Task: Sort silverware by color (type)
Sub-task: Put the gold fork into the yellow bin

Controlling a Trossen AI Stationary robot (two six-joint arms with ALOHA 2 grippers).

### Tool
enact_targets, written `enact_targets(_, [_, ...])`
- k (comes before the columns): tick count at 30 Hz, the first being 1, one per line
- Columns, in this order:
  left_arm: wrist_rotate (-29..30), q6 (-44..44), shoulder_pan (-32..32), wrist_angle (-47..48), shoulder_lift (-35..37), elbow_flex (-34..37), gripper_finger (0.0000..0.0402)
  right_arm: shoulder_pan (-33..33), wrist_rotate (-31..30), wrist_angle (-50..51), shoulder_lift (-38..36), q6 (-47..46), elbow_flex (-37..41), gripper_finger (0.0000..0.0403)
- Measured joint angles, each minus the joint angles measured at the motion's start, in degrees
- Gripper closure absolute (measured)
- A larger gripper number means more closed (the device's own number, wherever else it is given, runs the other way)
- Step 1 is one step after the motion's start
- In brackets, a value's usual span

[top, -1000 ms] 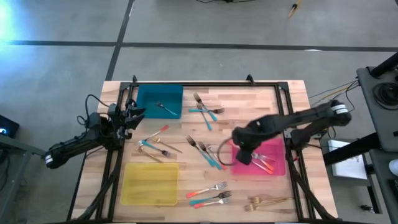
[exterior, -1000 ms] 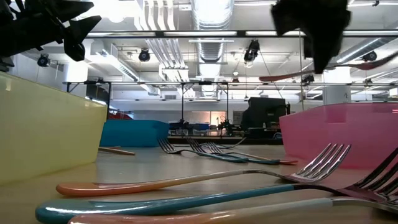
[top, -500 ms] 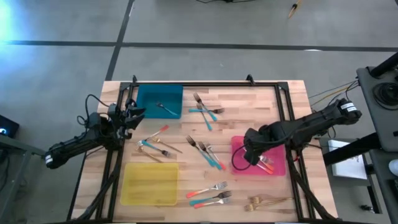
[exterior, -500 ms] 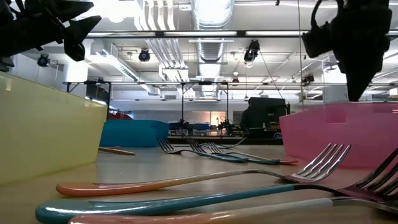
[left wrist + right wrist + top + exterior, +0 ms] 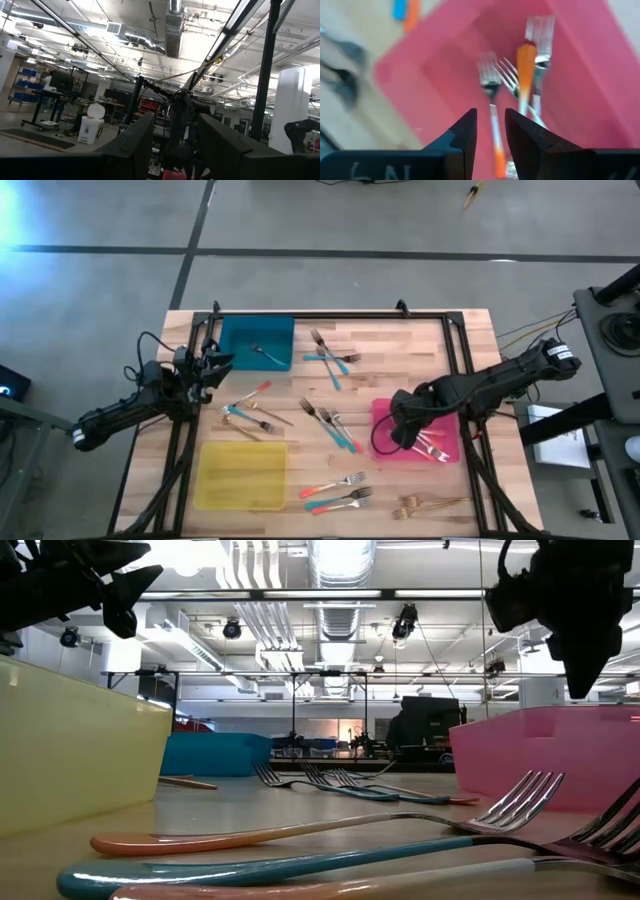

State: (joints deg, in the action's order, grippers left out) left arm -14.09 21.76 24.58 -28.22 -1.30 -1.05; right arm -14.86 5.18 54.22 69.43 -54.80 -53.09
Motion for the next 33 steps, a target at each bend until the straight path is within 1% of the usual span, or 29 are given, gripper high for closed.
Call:
enact_targets(6, [0.0,-0.02,0.0,0.01,0.0,0.01,0.026,-3.17,0.4,-7.11,0.0,-0.8,-0.15,0.0325])
enact_targets(10, [0.0,-0.02,0.0,0.01,0.0,0.0,0.026,-6.78,0.4,-10.53,0.0,-1.37,-0.14,0.0332])
enact_targets(14, [0.0,0.0,0.02,0.01,0.0,0.01,0.026,-12.27,0.3,-10.45,0.2,-6.12,-0.14,0.0332])
enact_targets(17, [0.0,-0.02,0.02,-0.01,0.0,0.01,0.026,-17.35,0.29,-10.43,1.43,-11.92,-0.12,0.0329])
enact_targets(22, [0.0,-0.02,0.0,-0.01,0.0,0.01,0.026,-24.82,0.38,-12.01,6.03,-19.33,-0.09,0.0331])
enact_targets(28, [0.0,0.0,0.0,0.0,0.0,0.0,0.026,-29.68,1.96,-19.61,13.45,-17.07,-0.09,0.0333])
enact_targets(30, [0.0,0.0,0.02,0.01,0.0,-0.01,0.026,-30.51,3.84,-21.86,15.71,-16.67,-0.1,0.0331])
enact_targets(33, [0.0,0.0,0.02,-0.01,0.0,0.01,0.026,-31.32,8.31,-24.79,18.43,-17.62,-0.1,0.0331])
